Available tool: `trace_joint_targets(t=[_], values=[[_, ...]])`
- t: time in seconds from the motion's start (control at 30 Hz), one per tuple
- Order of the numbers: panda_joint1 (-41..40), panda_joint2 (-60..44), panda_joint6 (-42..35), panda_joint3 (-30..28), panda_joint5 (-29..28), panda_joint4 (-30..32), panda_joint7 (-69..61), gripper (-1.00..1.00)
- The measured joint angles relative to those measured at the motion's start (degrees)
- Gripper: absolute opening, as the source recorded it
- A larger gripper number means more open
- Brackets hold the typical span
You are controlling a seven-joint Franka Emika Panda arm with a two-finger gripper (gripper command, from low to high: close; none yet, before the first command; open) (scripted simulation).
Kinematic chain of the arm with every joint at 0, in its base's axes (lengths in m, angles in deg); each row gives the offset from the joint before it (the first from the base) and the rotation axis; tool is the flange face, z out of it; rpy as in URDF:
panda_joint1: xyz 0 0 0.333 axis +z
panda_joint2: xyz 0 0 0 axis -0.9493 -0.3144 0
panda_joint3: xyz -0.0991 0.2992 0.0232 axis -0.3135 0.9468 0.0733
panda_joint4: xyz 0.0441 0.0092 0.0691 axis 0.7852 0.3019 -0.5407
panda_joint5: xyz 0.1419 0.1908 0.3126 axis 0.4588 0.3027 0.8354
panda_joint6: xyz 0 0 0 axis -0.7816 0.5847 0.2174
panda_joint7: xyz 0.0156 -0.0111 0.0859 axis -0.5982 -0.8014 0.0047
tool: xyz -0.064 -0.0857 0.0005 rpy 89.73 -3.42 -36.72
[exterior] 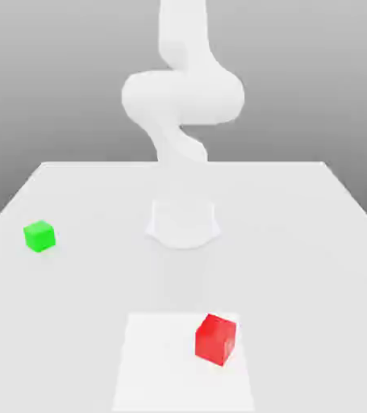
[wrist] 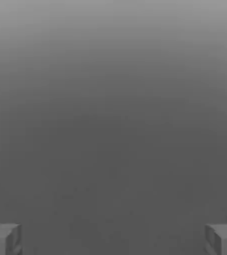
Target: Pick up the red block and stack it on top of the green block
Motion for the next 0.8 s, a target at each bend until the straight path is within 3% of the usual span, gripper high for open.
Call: trace_joint_targets(t=[0.5,0.67,0.8], values=[[-4.61,-32.0,18.33,9.35,-2.23,17.19,25.09,0.0],[-3.43,-42.2,24.51,10.09,-1.52,22.23,31.69,0.0],[-2.31,-50.42,31.08,7.8,-5.91,21.75,35.82,0.0]])
